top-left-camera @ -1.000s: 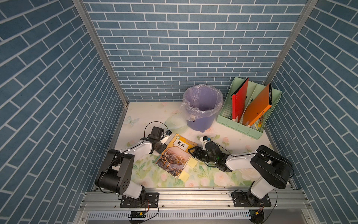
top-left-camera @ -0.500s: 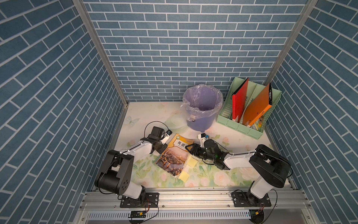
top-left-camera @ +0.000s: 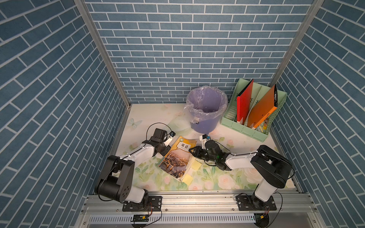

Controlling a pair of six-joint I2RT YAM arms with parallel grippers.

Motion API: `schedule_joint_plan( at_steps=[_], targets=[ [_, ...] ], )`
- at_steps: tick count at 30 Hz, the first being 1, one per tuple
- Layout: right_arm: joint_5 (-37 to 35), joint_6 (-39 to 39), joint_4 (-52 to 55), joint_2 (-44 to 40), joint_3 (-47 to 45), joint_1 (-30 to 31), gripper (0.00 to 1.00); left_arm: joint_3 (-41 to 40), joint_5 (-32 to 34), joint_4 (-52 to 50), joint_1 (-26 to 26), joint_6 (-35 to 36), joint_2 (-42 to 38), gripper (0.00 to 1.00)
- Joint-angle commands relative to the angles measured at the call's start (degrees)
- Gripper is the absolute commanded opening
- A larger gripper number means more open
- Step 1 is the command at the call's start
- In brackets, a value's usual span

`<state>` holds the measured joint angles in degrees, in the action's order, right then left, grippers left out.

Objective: Peel off the used sticky note
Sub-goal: Open the book at the center of the board.

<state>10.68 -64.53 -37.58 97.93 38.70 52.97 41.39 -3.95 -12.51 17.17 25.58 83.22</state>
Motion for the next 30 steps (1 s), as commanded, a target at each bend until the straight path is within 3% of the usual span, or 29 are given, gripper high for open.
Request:
schedule_joint_plan(
  at_steps=[1, 5, 9, 15, 20, 26, 28, 30],
  targets=[
    [-0.5, 3.2, 3.5, -0.5, 3.6, 0.9, 0.00, 2.9, -1.1, -4.0, -0.5, -0.5, -2.9, 0.45],
    [-0.6, 4.3, 7.5, -0.1, 8.9, 1.5, 0.00, 9.4, -5.3, -10.5, -5.3, 0.0, -7.5, 0.48],
    [-0.6, 4.0, 10.0, 2.2, 16.3, 2.0, 0.00, 18.3, -13.6, -21.4, -8.8, -1.0, -11.0, 0.60],
    [-1.5, 0.9, 12.3, 9.7, 28.8, 2.9, 0.00, 16.5, -23.3, -27.9, -8.9, -7.4, -15.5, 0.82],
    [0.3, 0.6, 14.6, 16.6, 38.6, 3.5, 0.00, 12.6, -21.9, -26.7, -9.0, -7.9, -18.7, 0.82],
    [-0.6, 0.4, 15.0, 18.9, 42.1, 3.5, 0.00, 11.4, -21.7, -25.8, -11.3, -6.0, -17.7, 0.75],
    [-0.1, 0.4, 14.8, 19.7, 43.1, 3.5, 0.00, 10.1, -19.2, -24.1, -11.3, -4.6, -16.9, 0.71],
    [0.0, 0.4, 14.8, 20.2, 43.5, 3.5, 0.00, 9.0, -15.1, -22.7, -11.3, -3.0, -15.4, 0.60]
  ],
)
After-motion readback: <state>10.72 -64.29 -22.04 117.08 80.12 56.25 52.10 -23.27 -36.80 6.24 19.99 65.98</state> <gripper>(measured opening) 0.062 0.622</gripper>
